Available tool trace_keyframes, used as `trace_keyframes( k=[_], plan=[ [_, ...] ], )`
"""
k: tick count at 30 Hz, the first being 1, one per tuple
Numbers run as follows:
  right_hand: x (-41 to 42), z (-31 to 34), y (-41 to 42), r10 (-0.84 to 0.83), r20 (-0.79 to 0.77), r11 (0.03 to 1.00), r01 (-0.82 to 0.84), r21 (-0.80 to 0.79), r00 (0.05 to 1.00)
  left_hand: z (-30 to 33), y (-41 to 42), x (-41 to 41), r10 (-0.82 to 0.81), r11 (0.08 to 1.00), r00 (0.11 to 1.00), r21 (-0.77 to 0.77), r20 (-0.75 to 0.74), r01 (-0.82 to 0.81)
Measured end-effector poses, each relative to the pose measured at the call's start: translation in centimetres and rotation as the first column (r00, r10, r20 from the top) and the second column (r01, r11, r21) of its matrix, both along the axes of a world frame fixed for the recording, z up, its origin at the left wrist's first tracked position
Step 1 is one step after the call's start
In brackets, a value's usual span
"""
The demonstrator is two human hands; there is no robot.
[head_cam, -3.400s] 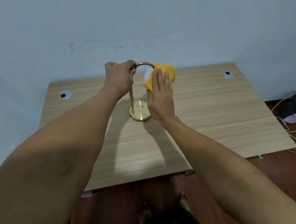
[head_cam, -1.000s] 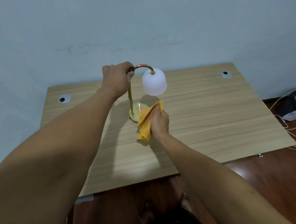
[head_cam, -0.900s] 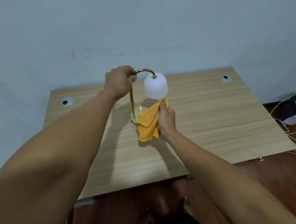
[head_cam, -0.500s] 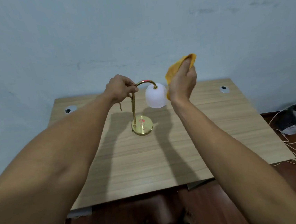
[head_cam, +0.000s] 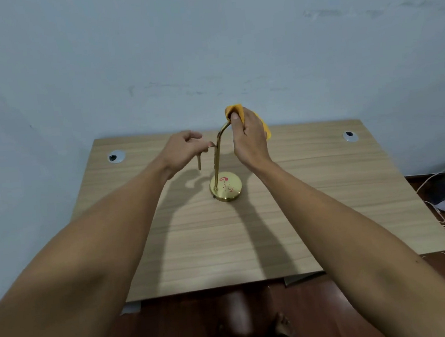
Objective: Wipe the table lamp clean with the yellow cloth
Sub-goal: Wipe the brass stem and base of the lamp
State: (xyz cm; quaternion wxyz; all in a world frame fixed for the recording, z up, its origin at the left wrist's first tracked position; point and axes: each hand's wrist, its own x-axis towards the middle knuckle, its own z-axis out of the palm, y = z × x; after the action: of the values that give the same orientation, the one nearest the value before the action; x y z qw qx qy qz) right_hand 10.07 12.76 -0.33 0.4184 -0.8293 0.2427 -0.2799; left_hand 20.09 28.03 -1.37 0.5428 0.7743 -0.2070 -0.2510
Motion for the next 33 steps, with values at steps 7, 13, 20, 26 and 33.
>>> trace_keyframes(
  k=[7,13,20,26,33],
  plan=[
    [0.3,-1.0,0.6,-0.021,-0.073,0.976,0.005,-0.220,0.997,-3.5,1.5,-1.7,-0.025,0.999,1.000,0.035,-0.008,0.025],
    [-0.7,-1.2,-1.2,0.043,-0.191,0.721,-0.163,-0.674,0.981,-4.1,1.2,-1.4,-0.002,0.999,1.000,0.053,0.026,0.001],
    [0.4,-1.4,0.9,0.046,-0.103,0.864,-0.091,-0.495,0.994,-4.1,1.1,-1.4,0.004,0.999,1.000,0.037,0.028,-0.005],
    [1.2,-0.8,0.1,-0.060,0.030,0.979,0.064,-0.194,0.998,-4.3,0.7,-1.4,0.004,0.998,0.998,0.058,0.064,-0.008],
    [-0.5,-1.3,-1.4,0.111,-0.068,0.833,-0.130,-0.537,0.991,-4.7,0.7,-1.2,-0.006,0.999,0.998,0.039,0.056,0.004]
  ],
)
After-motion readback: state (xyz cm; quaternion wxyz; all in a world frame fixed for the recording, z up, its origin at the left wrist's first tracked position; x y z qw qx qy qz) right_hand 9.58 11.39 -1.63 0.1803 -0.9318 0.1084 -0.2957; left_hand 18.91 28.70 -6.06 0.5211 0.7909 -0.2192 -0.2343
